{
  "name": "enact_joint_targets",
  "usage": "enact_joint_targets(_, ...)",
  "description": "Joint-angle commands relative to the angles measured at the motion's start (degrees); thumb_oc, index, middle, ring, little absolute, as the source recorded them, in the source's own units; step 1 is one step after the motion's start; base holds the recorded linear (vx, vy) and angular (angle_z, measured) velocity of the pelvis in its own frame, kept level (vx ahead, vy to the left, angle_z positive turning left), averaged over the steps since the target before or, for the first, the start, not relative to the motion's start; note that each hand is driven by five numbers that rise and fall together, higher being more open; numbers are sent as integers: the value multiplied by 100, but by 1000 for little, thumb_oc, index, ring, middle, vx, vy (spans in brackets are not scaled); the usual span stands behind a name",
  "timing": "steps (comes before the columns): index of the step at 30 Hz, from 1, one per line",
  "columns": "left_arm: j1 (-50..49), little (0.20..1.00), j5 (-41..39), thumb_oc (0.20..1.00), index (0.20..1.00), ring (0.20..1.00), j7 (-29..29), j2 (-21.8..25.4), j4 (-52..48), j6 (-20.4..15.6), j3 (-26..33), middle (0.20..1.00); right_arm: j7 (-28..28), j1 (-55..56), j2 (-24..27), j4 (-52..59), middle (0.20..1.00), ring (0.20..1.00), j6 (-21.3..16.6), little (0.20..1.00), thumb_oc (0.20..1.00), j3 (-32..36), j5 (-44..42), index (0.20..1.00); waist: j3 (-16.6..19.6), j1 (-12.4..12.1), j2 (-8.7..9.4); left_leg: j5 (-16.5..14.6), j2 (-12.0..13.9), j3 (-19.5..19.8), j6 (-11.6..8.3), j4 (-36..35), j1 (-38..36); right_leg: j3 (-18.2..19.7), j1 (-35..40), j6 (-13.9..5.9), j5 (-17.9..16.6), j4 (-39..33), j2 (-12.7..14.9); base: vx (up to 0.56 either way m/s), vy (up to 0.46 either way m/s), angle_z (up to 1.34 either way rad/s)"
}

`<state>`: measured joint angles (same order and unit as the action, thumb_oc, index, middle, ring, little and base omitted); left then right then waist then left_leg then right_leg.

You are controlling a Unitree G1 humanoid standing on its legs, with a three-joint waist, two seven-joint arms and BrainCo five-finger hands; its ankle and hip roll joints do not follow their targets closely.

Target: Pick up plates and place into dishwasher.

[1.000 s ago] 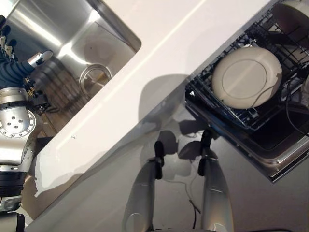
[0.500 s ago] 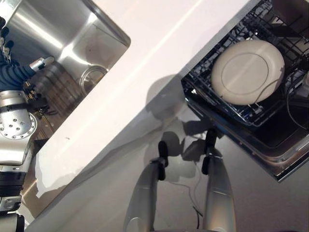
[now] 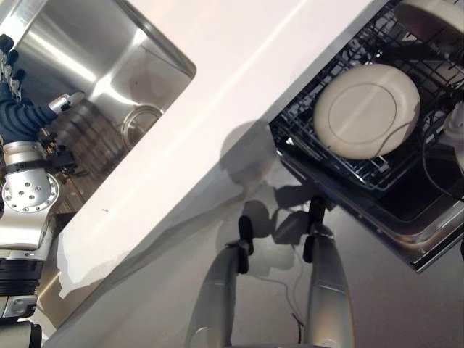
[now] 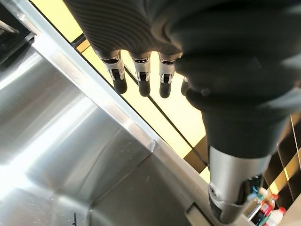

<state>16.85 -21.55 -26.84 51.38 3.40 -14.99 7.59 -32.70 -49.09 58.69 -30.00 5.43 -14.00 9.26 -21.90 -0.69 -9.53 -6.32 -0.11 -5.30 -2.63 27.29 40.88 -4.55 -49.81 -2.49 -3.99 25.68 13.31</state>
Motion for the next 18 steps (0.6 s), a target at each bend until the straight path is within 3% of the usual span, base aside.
enact_joint_targets(1, -208, 1000, -314, 1000, 1000, 1000, -32, -1520, -430, -313, -775, 1000, 429, 4, -260, -695, 1000, 1000, 319, 1000, 1000, -166, -298, 1000, -789, -43, 38, 276, 78, 259, 143, 123, 406, -314, 325, 60, 390, -435, -551, -23, 34, 0)
enact_joint_targets(13, -424, 1000, -577, 1000, 1000, 1000, 157, -1416, -306, -397, -596, 1000, -37, 749, -230, -309, 1000, 1000, 78, 1000, 1000, 613, -742, 1000, -789, 23, 296, 223, 123, 261, 158, 35, 35, -371, 821, 56, 324, -608, -654, -2, 0, 0)
enact_joint_targets(18, -508, 1000, -550, 1000, 1000, 1000, 197, -1463, -239, -474, -569, 1000, -32, 1022, -327, 58, 1000, 1000, 142, 1000, 1000, 928, -707, 1000, -789, 65, 344, 204, 119, 253, 166, 7, -70, -349, 935, 65, 329, -636, -705, 1, 5, 2)
